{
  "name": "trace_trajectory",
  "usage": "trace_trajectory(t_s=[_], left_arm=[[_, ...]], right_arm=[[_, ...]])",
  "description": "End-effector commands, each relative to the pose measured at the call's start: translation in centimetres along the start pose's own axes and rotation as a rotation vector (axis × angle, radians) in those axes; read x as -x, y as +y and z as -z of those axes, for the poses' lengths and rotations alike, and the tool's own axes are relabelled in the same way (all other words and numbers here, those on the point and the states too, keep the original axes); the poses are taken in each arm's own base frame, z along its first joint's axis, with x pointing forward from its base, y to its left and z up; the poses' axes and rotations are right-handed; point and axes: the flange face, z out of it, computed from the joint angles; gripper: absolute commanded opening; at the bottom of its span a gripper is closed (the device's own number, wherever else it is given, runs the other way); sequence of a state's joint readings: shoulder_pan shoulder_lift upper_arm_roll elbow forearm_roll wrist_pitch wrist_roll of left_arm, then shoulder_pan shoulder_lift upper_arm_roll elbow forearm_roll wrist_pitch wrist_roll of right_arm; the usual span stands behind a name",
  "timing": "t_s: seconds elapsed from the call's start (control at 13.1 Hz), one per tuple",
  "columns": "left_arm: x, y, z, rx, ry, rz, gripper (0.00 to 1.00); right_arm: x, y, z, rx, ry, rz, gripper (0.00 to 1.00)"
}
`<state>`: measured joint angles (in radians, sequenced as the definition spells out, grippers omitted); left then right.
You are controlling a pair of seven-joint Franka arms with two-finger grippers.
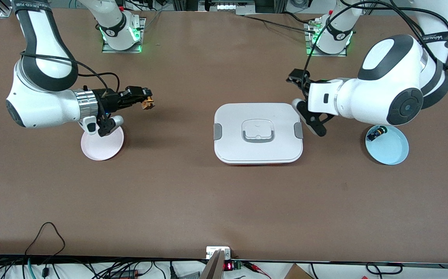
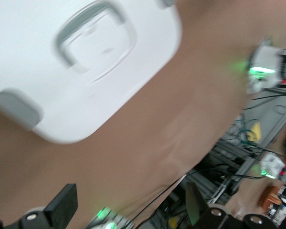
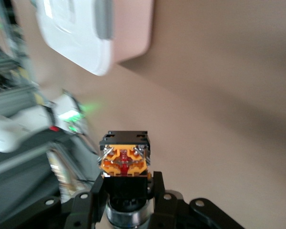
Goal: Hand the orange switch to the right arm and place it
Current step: 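Open the left gripper and pull both grippers apart, then lower the switch onto the white plate with the right gripper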
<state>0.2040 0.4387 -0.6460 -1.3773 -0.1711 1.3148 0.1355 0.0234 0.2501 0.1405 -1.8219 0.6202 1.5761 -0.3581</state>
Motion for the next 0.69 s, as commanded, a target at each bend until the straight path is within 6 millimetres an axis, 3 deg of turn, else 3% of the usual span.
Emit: trace_trajectory(t_s=[0.0, 0.23, 0.38, 0.46, 0.61], left_arm=[[1.7, -1.5, 3.2, -0.292, 0.009, 0.224, 1.00], [2.6, -4.0, 5.3, -0.488, 0.067, 0.412, 1.00], [5.1, -5.5, 8.8, -0.471, 0.200, 0.489, 1.00], [7.0, -6.9, 9.6, -0.436, 0.257, 0.546, 1.00], [10.1, -7.7, 9.6, -0.395, 0.393, 0.612, 1.00]], right_arm=[[0.7, 1.1, 1.2, 0.160, -0.055, 0.131, 0.17], [0.5, 3.6, 3.4, 0.473, -0.128, 0.378, 0.17], [-0.1, 4.8, 4.1, 0.615, -0.174, 0.523, 0.17], [-0.2, 5.4, 4.2, 0.665, -0.203, 0.574, 0.17], [-0.5, 6.6, 4.2, 0.750, -0.243, 0.682, 0.17]])
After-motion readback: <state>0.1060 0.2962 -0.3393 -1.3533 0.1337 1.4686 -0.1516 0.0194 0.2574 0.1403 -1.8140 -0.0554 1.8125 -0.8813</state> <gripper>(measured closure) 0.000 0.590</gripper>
